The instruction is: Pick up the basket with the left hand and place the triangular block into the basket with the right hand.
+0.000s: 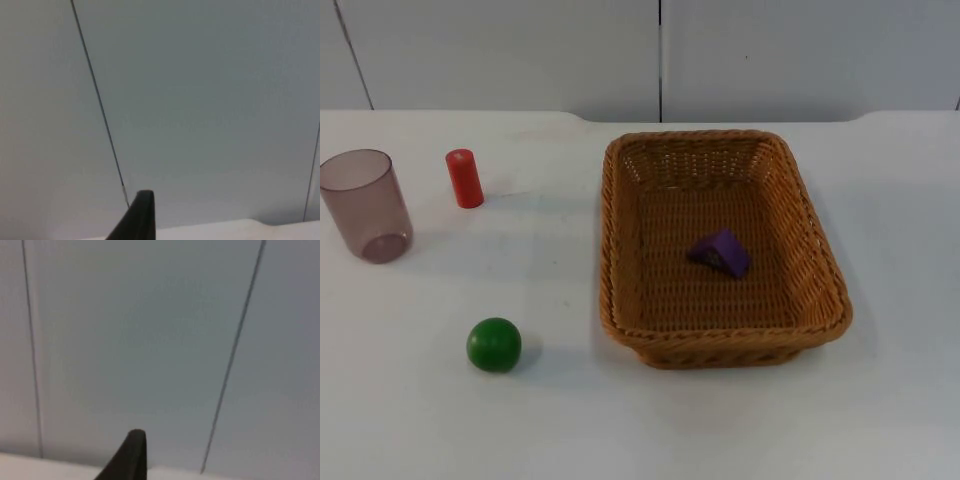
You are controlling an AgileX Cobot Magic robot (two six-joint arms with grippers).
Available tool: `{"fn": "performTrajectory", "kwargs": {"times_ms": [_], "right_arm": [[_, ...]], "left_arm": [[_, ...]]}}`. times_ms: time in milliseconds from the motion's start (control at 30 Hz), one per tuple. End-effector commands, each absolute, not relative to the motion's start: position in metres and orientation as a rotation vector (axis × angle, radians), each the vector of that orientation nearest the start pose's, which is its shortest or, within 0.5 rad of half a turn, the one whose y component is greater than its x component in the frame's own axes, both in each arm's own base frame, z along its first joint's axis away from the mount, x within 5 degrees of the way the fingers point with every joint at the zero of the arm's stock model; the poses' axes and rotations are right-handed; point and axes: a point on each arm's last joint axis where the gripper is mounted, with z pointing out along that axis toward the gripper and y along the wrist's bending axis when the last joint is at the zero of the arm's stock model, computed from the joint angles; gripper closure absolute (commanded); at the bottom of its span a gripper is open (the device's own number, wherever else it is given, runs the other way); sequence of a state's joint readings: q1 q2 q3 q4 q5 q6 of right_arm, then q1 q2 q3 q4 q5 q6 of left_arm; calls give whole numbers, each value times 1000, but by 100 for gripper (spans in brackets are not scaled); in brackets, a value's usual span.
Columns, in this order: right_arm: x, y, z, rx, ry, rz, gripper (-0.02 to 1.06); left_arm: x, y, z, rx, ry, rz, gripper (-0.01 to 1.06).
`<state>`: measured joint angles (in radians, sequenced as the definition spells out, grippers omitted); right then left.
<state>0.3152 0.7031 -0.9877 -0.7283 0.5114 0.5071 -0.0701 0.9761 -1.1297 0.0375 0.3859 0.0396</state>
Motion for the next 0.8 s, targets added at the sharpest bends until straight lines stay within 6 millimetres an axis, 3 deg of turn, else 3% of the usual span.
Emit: {"fn": "performTrajectory", "kwargs": {"times_ms": [0, 200, 233, 400, 467, 667, 767], "right_arm": [[105, 2, 447, -129, 1521, -188, 0], [58, -15, 437, -150, 1411, -272, 0], [58, -15, 437, -150, 1411, -272, 0], [28, -25, 439, -118, 1329, -275, 0], [25, -27, 438, -111, 1337, -285, 0], [-4, -28, 432, -71, 1302, -344, 0], [-28, -23, 428, -50, 1262, -446, 0]], "left_arm": [[190, -12, 450, 102, 1696, 3, 0], [142, -9, 468, 94, 1615, 3, 0], [142, -9, 468, 94, 1615, 3, 0], [93, -1, 478, 97, 1539, 78, 0], [84, 0, 478, 96, 1520, 85, 0], [55, 1, 444, 93, 1520, 71, 0], [35, 1, 424, 84, 1495, 45, 0]]}}
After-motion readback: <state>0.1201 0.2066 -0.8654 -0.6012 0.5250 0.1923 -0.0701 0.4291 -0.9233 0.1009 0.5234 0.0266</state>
